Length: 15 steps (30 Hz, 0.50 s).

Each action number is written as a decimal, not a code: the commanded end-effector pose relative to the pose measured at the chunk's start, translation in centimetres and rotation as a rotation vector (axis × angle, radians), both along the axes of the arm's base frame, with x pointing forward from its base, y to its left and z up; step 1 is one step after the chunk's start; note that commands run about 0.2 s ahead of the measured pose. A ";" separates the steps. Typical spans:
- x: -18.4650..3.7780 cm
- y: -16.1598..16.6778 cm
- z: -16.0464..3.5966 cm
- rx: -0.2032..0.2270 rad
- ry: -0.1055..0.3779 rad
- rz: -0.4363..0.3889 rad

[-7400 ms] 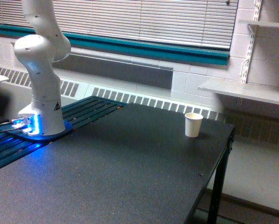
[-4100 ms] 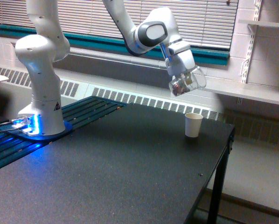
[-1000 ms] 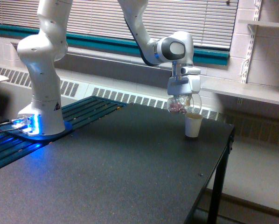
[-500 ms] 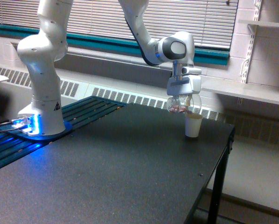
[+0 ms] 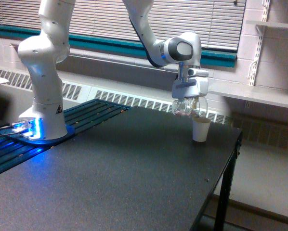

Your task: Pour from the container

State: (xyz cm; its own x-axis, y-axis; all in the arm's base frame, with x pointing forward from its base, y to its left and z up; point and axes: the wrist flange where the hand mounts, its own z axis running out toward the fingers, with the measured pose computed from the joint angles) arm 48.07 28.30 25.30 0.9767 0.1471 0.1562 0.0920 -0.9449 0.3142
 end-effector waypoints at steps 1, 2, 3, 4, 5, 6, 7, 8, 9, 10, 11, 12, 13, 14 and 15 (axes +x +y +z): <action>-0.1 0.5 0.4 -0.012 0.003 0.032; -0.1 0.5 0.4 -0.013 0.003 0.032; -0.2 0.5 0.4 -0.013 0.004 0.033; -0.2 0.6 0.4 -0.015 0.004 0.034; -0.2 0.6 0.4 -0.016 0.005 0.035; -0.2 0.6 0.4 -0.017 0.009 0.038; -0.2 0.7 0.4 -0.018 0.011 0.041; -0.2 0.7 0.5 -0.022 0.013 0.043; -0.2 0.8 0.5 -0.026 0.015 0.046; -0.2 0.8 0.5 -0.030 0.019 0.050; -0.1 0.9 0.6 -0.031 0.022 0.053; -0.1 1.0 0.6 -0.034 0.021 0.057; 0.0 1.1 0.7 -0.037 0.019 0.061; 0.0 1.2 0.7 -0.039 0.019 0.065; 0.1 1.2 0.7 -0.039 0.020 0.069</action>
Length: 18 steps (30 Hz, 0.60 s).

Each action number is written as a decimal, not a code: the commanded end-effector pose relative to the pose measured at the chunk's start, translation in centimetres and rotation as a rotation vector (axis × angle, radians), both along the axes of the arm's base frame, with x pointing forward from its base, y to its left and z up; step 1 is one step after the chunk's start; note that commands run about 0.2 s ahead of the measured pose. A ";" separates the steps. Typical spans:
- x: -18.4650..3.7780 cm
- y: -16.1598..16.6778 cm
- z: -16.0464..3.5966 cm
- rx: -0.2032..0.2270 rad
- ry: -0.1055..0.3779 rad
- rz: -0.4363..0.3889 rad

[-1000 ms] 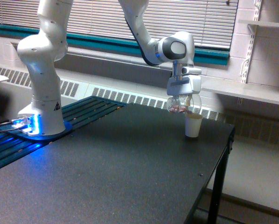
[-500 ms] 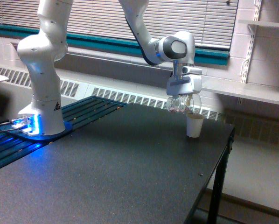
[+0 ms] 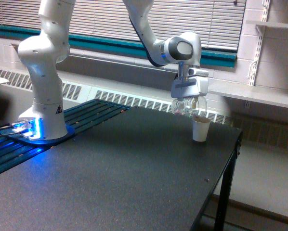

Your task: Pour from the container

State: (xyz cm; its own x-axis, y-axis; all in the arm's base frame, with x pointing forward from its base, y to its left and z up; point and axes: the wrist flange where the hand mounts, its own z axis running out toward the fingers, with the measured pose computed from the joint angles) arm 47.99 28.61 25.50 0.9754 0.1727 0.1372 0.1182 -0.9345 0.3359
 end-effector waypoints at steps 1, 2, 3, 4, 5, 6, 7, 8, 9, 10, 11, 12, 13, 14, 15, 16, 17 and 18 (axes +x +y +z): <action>0.2 1.0 0.5 -0.013 0.007 0.049; 0.2 1.0 0.5 -0.015 0.007 0.051; 0.2 1.1 0.5 -0.017 0.008 0.053; 0.2 1.1 0.5 -0.019 0.011 0.056; 0.2 1.2 0.5 -0.021 0.015 0.058; 0.2 1.2 0.5 -0.022 0.018 0.061; 0.2 1.2 0.4 -0.024 0.019 0.063; 0.2 1.3 0.4 -0.028 0.020 0.066; 0.1 1.3 0.4 -0.032 0.022 0.069; 0.1 1.4 0.3 -0.033 0.025 0.072; 0.1 1.4 0.3 -0.036 0.028 0.075; 0.0 1.4 0.2 -0.040 0.031 0.078; 0.0 1.5 0.2 -0.043 0.033 0.080; 0.0 1.4 0.2 -0.045 0.036 0.082; 0.0 1.4 0.1 -0.047 0.039 0.085; 0.1 1.4 0.1 -0.049 0.041 0.087; 0.1 1.4 0.1 -0.052 0.041 0.088; 0.1 1.4 0.0 -0.054 0.040 0.089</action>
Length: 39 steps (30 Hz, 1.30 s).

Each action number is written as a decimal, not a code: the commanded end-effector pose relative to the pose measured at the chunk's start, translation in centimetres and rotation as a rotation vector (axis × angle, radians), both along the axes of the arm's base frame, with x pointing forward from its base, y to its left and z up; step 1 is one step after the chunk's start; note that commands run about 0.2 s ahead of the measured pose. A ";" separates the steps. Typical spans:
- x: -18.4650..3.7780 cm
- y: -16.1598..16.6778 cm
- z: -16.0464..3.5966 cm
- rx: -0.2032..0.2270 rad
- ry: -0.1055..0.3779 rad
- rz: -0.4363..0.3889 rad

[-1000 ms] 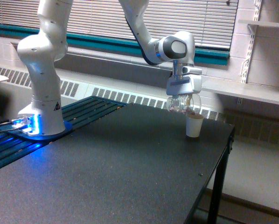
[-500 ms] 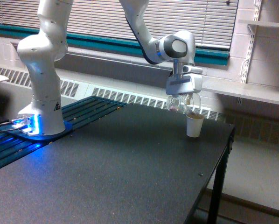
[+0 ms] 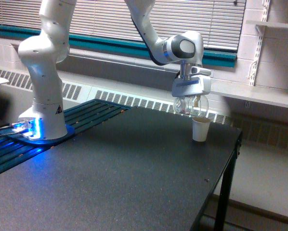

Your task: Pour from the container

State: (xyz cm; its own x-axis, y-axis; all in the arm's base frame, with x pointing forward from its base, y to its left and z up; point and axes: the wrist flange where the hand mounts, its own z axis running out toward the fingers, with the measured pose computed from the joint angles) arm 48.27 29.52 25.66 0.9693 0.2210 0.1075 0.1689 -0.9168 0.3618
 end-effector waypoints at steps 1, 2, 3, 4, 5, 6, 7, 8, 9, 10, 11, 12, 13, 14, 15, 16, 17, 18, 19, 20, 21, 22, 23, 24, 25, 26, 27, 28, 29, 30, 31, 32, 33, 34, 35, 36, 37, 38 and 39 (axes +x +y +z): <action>-0.2 0.4 -0.1 -0.024 0.016 0.043; -0.1 0.4 -0.1 -0.025 0.016 0.043; -0.1 0.3 -0.1 -0.025 0.016 0.042; -0.1 0.3 0.0 -0.026 0.015 0.041; 0.0 0.2 0.0 -0.027 0.015 0.040; 0.0 0.2 0.0 -0.027 0.015 0.040; 0.0 0.2 0.1 -0.028 0.015 0.041; 0.0 0.2 0.1 -0.029 0.017 0.042; 0.1 0.2 0.1 -0.030 0.018 0.043; 0.1 0.2 0.2 -0.030 0.020 0.045; 0.1 0.2 0.2 -0.030 0.019 0.046; 0.1 0.2 0.2 -0.032 0.019 0.048; 0.2 0.2 0.3 -0.034 0.018 0.048; 0.2 0.2 0.3 -0.035 0.017 0.049; 0.2 0.2 0.4 -0.034 0.017 0.049; 0.2 0.2 0.4 -0.034 0.018 0.050; 0.2 0.2 0.4 -0.034 0.018 0.051; 0.2 0.2 0.4 -0.034 0.017 0.053; 0.2 0.2 0.5 -0.033 0.018 0.054; 0.2 0.2 0.5 -0.032 0.020 0.054; 0.2 0.2 0.5 -0.032 0.020 0.055; 0.2 0.1 0.5 -0.031 0.019 0.056; 0.2 0.1 0.5 -0.030 0.020 0.055; 0.2 0.1 0.5 -0.028 0.020 0.055; 0.2 0.0 0.6 -0.027 0.019 0.055; 0.2 0.0 0.7 -0.025 0.017 0.055; 0.2 -0.1 0.8 -0.021 0.017 0.054; 0.3 -0.1 0.8 -0.017 0.017 0.052; 0.3 -0.2 0.9 -0.013 0.016 0.052; 0.3 -0.2 1.0 -0.009 0.014 0.051; 0.3 -0.3 1.2 -0.005 0.012 0.050; 0.3 -0.3 1.4 0.000 0.009 0.049; 0.3 -0.4 1.5 0.005 0.006 0.049; 0.3 -0.5 1.7 0.009 0.003 0.049; 0.2 -0.5 1.9 0.011 0.000 0.051; 0.2 -0.6 2.0 0.015 -0.003 0.051; 0.2 -0.7 2.2 0.019 -0.005 0.050; 0.2 -0.9 2.3 0.023 -0.006 0.048; 0.1 -1.0 2.4 0.027 -0.008 0.046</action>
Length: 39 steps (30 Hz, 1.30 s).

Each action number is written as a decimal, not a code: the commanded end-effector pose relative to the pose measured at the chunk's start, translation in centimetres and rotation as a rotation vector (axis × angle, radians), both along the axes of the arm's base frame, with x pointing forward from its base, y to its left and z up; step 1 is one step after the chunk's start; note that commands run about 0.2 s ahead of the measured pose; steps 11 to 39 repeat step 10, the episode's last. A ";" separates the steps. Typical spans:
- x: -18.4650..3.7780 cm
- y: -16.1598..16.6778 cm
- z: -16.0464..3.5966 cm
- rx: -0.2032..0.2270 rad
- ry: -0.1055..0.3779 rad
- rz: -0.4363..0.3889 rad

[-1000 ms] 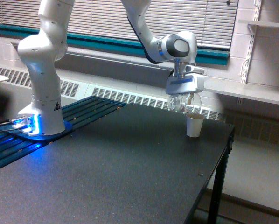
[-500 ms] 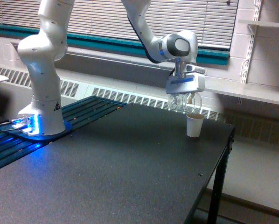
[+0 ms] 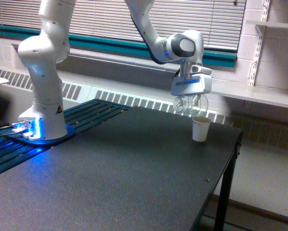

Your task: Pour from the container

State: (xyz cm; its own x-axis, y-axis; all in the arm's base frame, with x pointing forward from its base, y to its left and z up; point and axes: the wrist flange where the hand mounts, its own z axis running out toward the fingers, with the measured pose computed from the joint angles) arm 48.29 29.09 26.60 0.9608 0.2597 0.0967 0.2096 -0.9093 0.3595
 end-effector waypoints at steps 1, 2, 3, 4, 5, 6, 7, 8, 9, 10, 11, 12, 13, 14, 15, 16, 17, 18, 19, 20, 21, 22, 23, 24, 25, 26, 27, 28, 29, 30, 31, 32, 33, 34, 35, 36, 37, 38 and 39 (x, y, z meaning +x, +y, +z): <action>0.1 -0.7 1.6 0.030 -0.021 0.004; 0.1 -0.9 1.7 0.035 -0.024 0.000; 0.1 -1.0 1.8 0.039 -0.028 -0.005; 0.1 -1.2 1.9 0.042 -0.033 -0.009; 0.1 -1.4 2.0 0.046 -0.034 -0.011; 0.0 -1.5 2.0 0.049 -0.035 -0.013; 0.0 -1.7 2.1 0.051 -0.037 -0.014; -0.1 -1.8 2.2 0.054 -0.038 -0.013; -0.1 -1.9 2.2 0.058 -0.040 -0.012; -0.1 -2.1 2.2 0.060 -0.040 -0.012; -0.1 -2.1 2.2 0.060 -0.040 -0.012; -0.1 -2.1 2.2 0.060 -0.040 -0.012; -0.1 -2.1 2.2 0.060 -0.040 -0.012; -0.1 -2.1 2.2 0.060 -0.040 -0.012; -0.1 -2.1 2.2 0.060 -0.040 -0.012; -0.1 -2.1 2.2 0.060 -0.040 -0.012; -0.1 -2.1 2.2 0.060 -0.040 -0.012; -0.1 -2.1 2.2 0.060 -0.040 -0.012; -0.1 -2.1 2.2 0.060 -0.040 -0.012; -0.1 -2.1 2.2 0.060 -0.040 -0.012; -0.1 -2.1 2.2 0.060 -0.040 -0.012; -0.1 -2.1 2.2 0.060 -0.040 -0.012; -0.1 -2.1 2.2 0.060 -0.040 -0.012; -0.1 -2.1 2.2 0.060 -0.040 -0.012; -0.1 -2.1 2.2 0.060 -0.040 -0.012; -0.1 -2.1 2.2 0.060 -0.040 -0.012; -0.1 -2.1 2.2 0.060 -0.040 -0.012; -0.1 -2.1 2.2 0.060 -0.040 -0.012; -0.1 -2.1 2.2 0.060 -0.040 -0.012; -0.1 -2.1 2.2 0.060 -0.040 -0.012; -0.1 -2.1 2.2 0.060 -0.040 -0.012; -0.1 -2.1 2.2 0.060 -0.040 -0.012; -0.1 -2.1 2.2 0.060 -0.040 -0.012; -0.1 -2.1 2.2 0.060 -0.040 -0.012; -0.1 -2.1 2.2 0.060 -0.040 -0.012; -0.1 -2.1 2.2 0.060 -0.040 -0.012; -0.1 -2.1 2.2 0.060 -0.040 -0.012; -0.1 -2.1 2.2 0.060 -0.040 -0.012; -0.1 -2.1 2.2 0.060 -0.040 -0.012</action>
